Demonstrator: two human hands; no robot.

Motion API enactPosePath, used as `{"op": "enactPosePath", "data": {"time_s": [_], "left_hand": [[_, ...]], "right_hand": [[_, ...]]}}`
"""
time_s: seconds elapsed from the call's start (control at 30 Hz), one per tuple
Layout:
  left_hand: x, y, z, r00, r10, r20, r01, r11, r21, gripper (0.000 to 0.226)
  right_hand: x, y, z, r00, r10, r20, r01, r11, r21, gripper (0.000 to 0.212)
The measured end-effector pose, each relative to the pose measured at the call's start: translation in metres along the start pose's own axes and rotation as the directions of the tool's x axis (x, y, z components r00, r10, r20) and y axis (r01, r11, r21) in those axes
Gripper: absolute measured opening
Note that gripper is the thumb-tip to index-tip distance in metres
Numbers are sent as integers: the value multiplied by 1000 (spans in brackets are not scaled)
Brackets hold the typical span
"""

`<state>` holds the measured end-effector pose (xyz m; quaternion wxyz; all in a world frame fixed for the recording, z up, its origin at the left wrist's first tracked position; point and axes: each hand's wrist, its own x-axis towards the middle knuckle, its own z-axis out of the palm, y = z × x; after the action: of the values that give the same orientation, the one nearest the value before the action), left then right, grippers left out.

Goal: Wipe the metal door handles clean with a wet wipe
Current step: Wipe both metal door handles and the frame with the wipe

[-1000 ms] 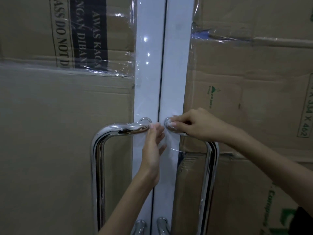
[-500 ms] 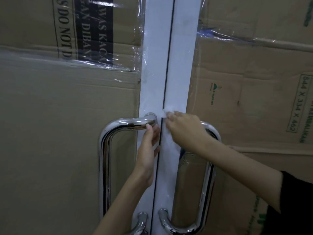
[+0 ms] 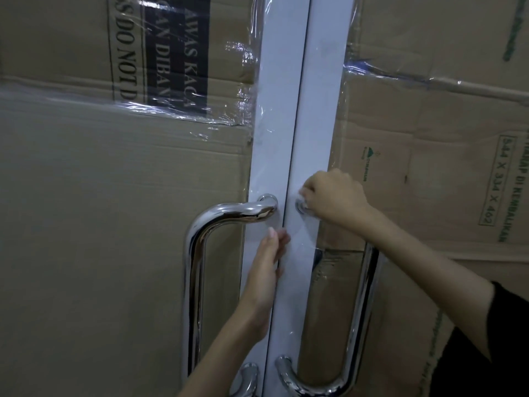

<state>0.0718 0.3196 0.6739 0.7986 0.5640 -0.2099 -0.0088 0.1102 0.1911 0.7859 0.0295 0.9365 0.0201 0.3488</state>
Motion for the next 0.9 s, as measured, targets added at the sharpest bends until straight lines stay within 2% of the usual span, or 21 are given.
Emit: {"op": "enactPosePath", "data": {"time_s": [0.07, 0.13, 0.2, 0.23, 0.27, 0.3, 0.37, 0.43, 0.53, 0.6, 0.63, 0.67, 0.73, 0.8, 0.9], "left_hand": [[-2, -1, -1, 1000, -15, 25, 15, 1000, 3, 48], [-3, -3, -4, 999, -18, 36, 18, 1000, -5, 47], [-3, -5, -8, 999, -21, 41, 22, 1000, -20, 46], [-2, -5, -9, 999, -26, 40, 27, 999, -31, 45], [-1, -6, -10, 999, -32, 36, 33, 998, -44, 44], [0, -6, -10, 999, -37, 31, 39, 998, -56, 42], [1, -6, -9, 999, -41, 29, 43, 997, -63, 40], [2, -5, -6, 999, -44, 30, 46, 997, -61, 41], [3, -6, -4, 998, -52, 26, 54, 996, -72, 39], [2, -6, -4, 998, -58, 26, 59, 995, -77, 38], [2, -6, -5, 998, -60, 24, 62, 995, -83, 39], [2, -6, -6, 998, -61, 21, 62, 994, -90, 39], [3, -6, -6, 998, -56, 13, 57, 994, -89, 41], [4, -4, -2, 999, -52, 9, 53, 996, -74, 41], [4, -2, 7, 998, -61, 25, 63, 995, -77, 38]], "right_hand": [[10, 15, -11, 983, 76, 165, -94, 990, 105, 36], [9, 29, -20, 923, 111, 368, -208, 950, 234, 44], [2, 36, -24, 904, 99, 416, -292, 852, 433, 47], [-4, 34, -22, 922, 93, 375, -276, 839, 469, 47], [-10, 31, -18, 950, 82, 303, -215, 872, 439, 48], [-17, 25, -10, 975, 48, 219, -126, 925, 358, 49], [-32, 14, 10, 991, -125, 53, 120, 989, 91, 44], [-40, 15, 26, 946, -324, 20, 318, 917, -241, 54], [-43, 30, 29, 876, -477, 71, 447, 750, -487, 57], [-54, 38, 24, 834, -548, 68, 500, 697, -514, 54], [-62, 43, 20, 835, -550, 30, 493, 722, -485, 53], [-70, 44, 12, 859, -512, -15, 458, 782, -423, 53], [-79, 41, -4, 938, -333, -100, 302, 923, -238, 49], [-71, 38, -9, 962, -240, -131, 215, 960, -177, 42], [-56, 22, 2, 952, -274, -140, 237, 943, -236, 39]]}}
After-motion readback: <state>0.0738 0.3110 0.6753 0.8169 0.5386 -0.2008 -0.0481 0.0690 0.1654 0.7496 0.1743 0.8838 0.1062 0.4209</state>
